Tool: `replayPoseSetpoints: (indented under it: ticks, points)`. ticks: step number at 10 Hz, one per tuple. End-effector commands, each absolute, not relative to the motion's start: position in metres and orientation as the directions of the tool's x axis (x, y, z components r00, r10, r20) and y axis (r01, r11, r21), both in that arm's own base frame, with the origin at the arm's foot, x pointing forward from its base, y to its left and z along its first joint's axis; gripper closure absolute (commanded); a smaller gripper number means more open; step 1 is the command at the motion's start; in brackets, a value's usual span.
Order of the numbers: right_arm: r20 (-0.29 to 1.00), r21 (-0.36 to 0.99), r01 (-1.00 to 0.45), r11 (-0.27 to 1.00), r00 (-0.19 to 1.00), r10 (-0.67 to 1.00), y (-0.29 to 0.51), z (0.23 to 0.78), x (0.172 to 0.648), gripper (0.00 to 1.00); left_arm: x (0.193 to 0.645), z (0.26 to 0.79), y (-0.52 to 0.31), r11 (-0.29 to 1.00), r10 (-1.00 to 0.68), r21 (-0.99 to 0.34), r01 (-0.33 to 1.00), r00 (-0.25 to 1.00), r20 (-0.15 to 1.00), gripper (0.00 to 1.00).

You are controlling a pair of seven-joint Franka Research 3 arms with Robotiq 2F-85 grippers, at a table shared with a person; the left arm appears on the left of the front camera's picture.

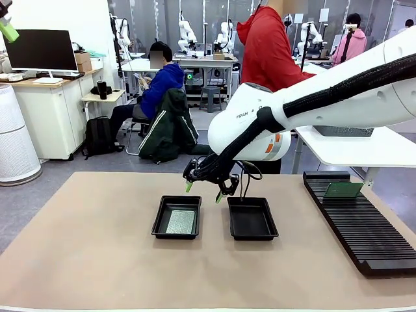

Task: Inspect and transfer BCBs to ESD trays.
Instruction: Pick up the ESD tray and place it on the left side of the table.

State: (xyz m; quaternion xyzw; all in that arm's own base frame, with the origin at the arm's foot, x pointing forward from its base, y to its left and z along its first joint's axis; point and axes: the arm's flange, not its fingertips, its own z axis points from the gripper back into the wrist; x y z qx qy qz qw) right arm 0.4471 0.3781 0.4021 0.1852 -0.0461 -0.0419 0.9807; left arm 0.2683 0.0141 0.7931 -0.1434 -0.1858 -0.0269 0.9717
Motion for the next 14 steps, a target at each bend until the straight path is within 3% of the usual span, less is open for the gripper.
replayPoseSetpoints:
  ticks: [1, 9, 14]
  points:
    - [0.077, 0.368, 0.063, 0.928, 0.992, -0.098, 0.379, 0.402, 0.447, 0.00, 0.267, 0.791, 0.014, 0.958, 0.003, -0.269, 0.104, 0.929, 0.370, 0.00]
    - [0.077, 0.368, 0.063, 0.928, 0.992, -0.098, 0.379, 0.402, 0.447, 0.00, 0.268, 0.793, 0.014, 0.957, 0.001, -0.269, 0.106, 0.930, 0.369, 0.00]
    - [0.129, 0.437, 0.099, 0.894, 0.977, -0.171, 0.312, 0.449, 0.424, 0.00, 0.304, 0.734, -0.057, 0.973, 0.028, -0.224, 0.050, 0.943, 0.333, 0.00]
